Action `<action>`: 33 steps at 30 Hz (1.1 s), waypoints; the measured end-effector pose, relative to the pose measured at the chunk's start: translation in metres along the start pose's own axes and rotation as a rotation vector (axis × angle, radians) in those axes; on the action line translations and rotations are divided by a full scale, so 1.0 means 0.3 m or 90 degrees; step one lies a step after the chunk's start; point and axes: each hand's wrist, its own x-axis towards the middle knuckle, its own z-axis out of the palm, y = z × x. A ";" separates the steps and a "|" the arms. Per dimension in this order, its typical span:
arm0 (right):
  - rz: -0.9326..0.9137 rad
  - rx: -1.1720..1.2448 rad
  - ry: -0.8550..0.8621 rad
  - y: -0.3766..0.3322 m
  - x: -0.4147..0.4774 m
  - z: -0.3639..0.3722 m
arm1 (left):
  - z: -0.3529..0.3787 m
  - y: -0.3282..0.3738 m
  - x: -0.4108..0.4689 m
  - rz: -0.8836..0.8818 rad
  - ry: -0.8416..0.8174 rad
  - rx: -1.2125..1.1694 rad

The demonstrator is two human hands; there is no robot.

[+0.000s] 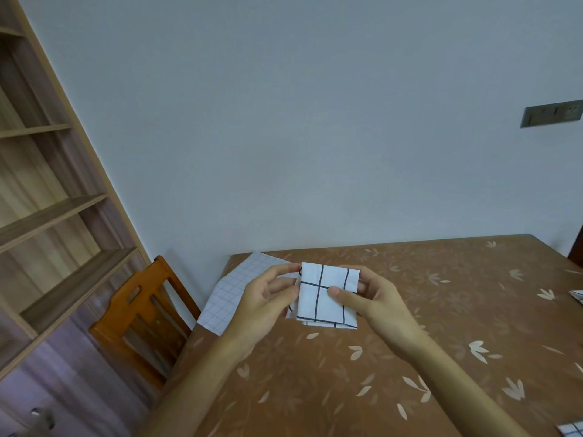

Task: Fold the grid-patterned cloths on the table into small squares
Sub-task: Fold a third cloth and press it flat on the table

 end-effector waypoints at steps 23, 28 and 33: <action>0.000 -0.003 0.015 -0.014 0.002 0.019 | 0.012 0.035 0.003 -0.028 -0.087 -0.001; 0.010 0.014 0.045 -0.013 0.001 0.011 | -0.001 0.042 -0.018 -0.018 -0.104 0.002; 0.020 -0.010 0.015 -0.012 -0.009 0.029 | 0.024 0.025 -0.021 0.014 -0.081 0.007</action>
